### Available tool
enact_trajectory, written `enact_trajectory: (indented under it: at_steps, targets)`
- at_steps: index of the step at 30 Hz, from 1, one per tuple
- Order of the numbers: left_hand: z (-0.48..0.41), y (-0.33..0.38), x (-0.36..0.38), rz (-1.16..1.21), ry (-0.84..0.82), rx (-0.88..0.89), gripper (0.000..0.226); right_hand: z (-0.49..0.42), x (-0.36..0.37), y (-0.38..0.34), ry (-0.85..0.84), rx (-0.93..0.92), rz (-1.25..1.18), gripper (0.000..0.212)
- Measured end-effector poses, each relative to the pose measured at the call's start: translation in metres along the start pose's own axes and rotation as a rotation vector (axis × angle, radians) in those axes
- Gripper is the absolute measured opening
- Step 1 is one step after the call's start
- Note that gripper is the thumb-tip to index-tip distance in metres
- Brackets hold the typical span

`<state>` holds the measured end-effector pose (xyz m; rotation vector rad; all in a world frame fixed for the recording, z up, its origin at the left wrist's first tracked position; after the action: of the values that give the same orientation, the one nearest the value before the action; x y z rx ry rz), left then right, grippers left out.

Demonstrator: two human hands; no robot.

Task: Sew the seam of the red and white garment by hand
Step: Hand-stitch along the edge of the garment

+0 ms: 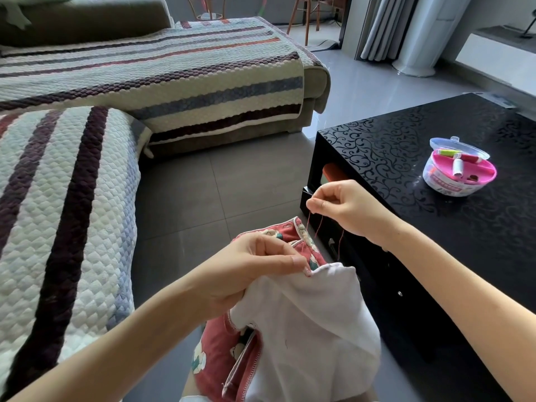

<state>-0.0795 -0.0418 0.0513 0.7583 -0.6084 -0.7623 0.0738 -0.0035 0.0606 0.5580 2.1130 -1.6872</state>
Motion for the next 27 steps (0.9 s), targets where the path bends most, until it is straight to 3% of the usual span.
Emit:
enact_trajectory:
  at_steps: [6,9,13,21,27]
  targets:
    - [-0.001,-0.002,-0.002,0.075,0.001,-0.012,0.01,0.0,0.002,0.003,0.052,-0.061,0.154,0.016]
    - [-0.003,-0.004,-0.007,0.128,0.017,-0.014,0.014,0.018,0.002,-0.017,0.139,-0.102,-0.046,0.029]
    - [-0.001,-0.005,-0.013,0.173,0.033,-0.009,0.017,0.049,0.032,-0.04,-0.051,-0.097,-0.351,0.022]
    - [0.004,-0.007,-0.023,0.008,0.127,0.001,0.011,0.065,0.034,-0.04,-0.07,0.024,-0.517,0.01]
    - [0.008,-0.001,-0.019,-0.109,0.194,0.089,0.009,0.069,0.031,-0.035,-0.071,0.096,-0.438,0.014]
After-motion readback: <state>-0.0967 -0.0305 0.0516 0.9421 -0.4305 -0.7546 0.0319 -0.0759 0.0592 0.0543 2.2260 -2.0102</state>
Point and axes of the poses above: each hand's wrist, its own z-axis away from the middle knuckle, its own x-axis out of the palm, y = z × x, the point moved 9 cm from there along -z, towards the middle knuckle, and after that the axes turned 15 degrees about -x, right-handed, at the moved point
